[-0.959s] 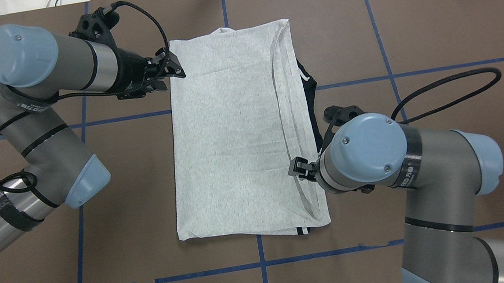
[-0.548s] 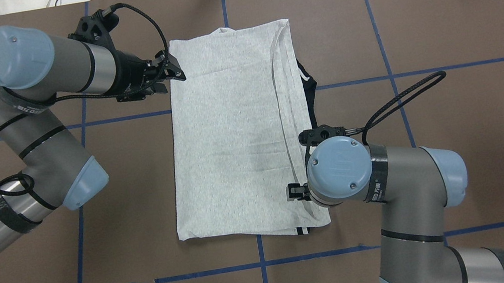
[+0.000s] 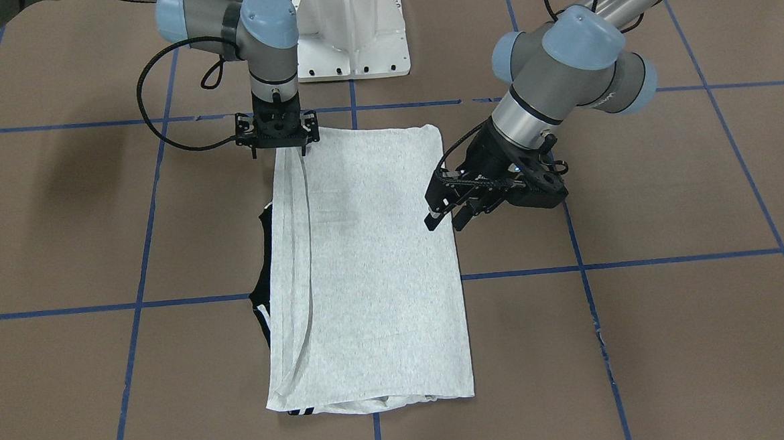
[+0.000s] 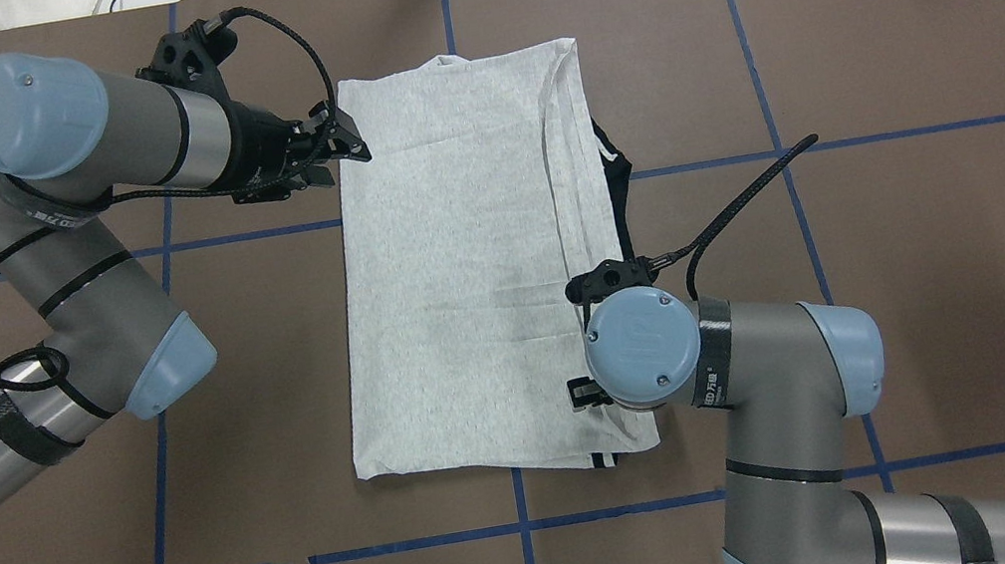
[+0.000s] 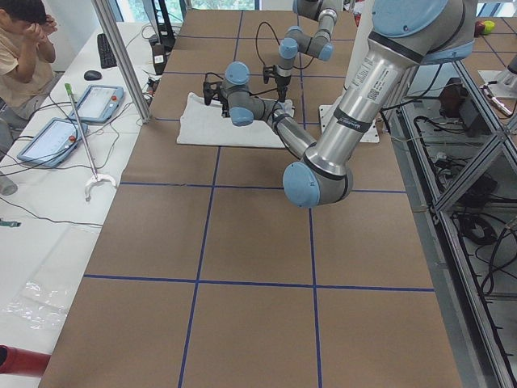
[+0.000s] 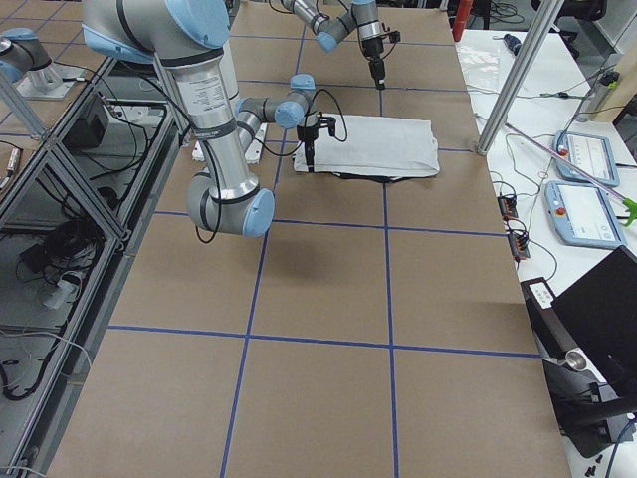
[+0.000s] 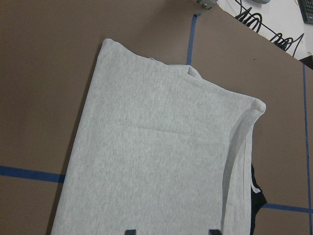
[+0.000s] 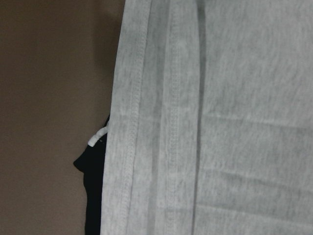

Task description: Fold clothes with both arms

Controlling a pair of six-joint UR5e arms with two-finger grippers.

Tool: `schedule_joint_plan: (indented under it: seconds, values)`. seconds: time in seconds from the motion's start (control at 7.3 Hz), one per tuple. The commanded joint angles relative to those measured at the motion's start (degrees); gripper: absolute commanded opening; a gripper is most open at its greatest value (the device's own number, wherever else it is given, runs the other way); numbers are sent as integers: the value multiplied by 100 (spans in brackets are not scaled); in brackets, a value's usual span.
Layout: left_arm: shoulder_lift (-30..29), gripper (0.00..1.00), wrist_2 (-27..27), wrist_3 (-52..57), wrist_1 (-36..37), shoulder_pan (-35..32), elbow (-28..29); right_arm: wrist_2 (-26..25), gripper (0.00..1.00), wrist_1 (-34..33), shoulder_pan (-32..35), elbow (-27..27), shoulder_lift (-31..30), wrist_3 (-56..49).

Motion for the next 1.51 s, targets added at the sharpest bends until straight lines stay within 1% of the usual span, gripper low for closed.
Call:
schedule_joint_plan:
  seconds: [0.0, 0.14, 0.27, 0.41, 0.55, 0.69, 0.82, 0.96, 1.1, 1.23, 1.37]
  values:
    - [0, 59, 16, 10, 8, 0, 8, -4, 100, -184, 15, -151, 26, -180]
    - [0, 59, 16, 10, -1, 0, 8, -4, 100, -343, 110, -116, -27, -424]
    - [0, 59, 16, 18, -1, 0, 8, 92, 100, -370, 355, 163, -236, -888]
    - [0, 59, 16, 18, -1, 0, -1, 101, 100, -353, 566, 392, -725, -1388]
    - [0, 59, 7, 10, -1, 0, -10, 66, 100, -405, 560, 412, -713, -1480]
    - [0, 59, -2, 10, 8, 0, -36, 66, 100, -475, 568, 412, -530, -1464]
    - [70, 59, -2, 18, -1, 0, -27, 66, 100, -459, 568, 368, -345, -1107]
    - [96, 58, -2, 18, -36, 0, -36, 49, 100, -424, 699, 159, 13, -1095]
    - [132, 58, -2, 18, -54, -18, -36, 49, 100, -397, 839, -261, 382, -1094]
    - [201, 58, 15, 18, -54, -26, -80, 40, 100, -127, 997, -796, 769, -1112]
    - [202, 58, 16, 18, -54, -26, -106, 40, 100, 380, 1077, -1401, 955, -1112]
